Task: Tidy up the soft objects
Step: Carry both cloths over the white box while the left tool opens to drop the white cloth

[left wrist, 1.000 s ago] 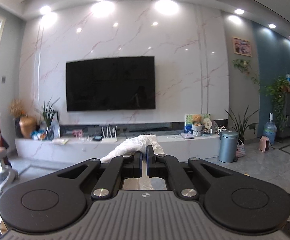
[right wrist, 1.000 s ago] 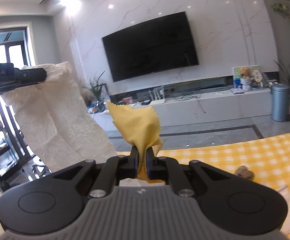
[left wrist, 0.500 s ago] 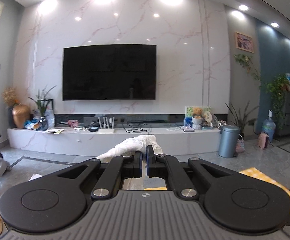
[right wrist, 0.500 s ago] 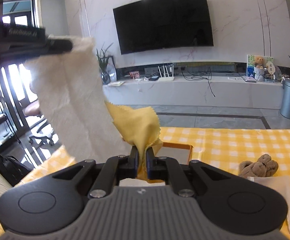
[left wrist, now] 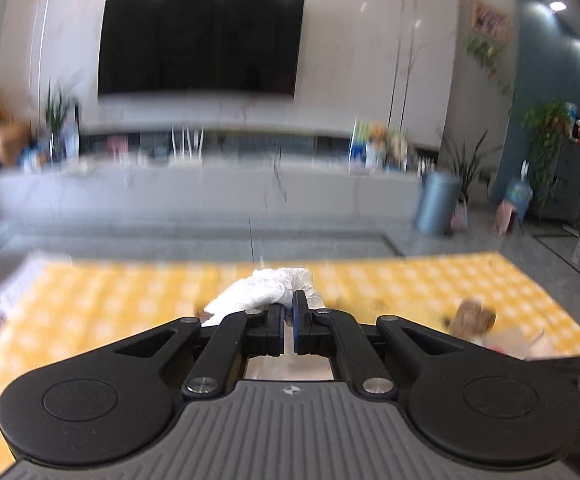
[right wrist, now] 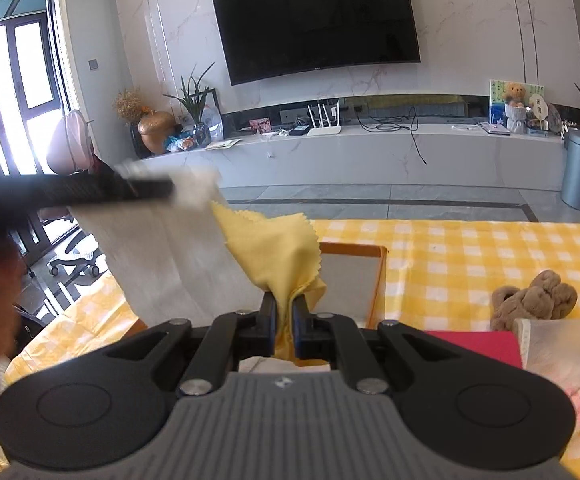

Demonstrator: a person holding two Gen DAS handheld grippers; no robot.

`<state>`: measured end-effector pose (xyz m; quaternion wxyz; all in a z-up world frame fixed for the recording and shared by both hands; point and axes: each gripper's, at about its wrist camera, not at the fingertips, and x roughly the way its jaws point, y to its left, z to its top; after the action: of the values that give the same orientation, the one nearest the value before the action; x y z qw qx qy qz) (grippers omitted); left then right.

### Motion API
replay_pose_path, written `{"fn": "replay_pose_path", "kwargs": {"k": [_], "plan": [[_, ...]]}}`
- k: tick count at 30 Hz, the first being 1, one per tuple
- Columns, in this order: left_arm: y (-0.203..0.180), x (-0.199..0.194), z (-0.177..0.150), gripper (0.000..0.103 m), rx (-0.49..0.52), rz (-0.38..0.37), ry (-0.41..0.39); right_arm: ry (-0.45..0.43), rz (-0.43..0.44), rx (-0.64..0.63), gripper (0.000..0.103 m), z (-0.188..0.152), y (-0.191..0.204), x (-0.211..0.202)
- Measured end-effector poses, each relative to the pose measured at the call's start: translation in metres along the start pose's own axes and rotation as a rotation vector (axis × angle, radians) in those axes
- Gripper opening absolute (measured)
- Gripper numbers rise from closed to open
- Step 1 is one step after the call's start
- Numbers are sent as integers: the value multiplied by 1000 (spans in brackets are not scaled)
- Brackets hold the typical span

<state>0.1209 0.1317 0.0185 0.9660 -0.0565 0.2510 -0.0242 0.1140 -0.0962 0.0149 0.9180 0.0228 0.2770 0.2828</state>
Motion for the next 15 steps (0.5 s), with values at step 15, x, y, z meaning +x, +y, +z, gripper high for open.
{"fn": "replay_pose_path", "kwargs": {"k": [15], "plan": [[62,81,-45,4,-373,-121,370,18,-55,-3,6,-11,3,5]]}}
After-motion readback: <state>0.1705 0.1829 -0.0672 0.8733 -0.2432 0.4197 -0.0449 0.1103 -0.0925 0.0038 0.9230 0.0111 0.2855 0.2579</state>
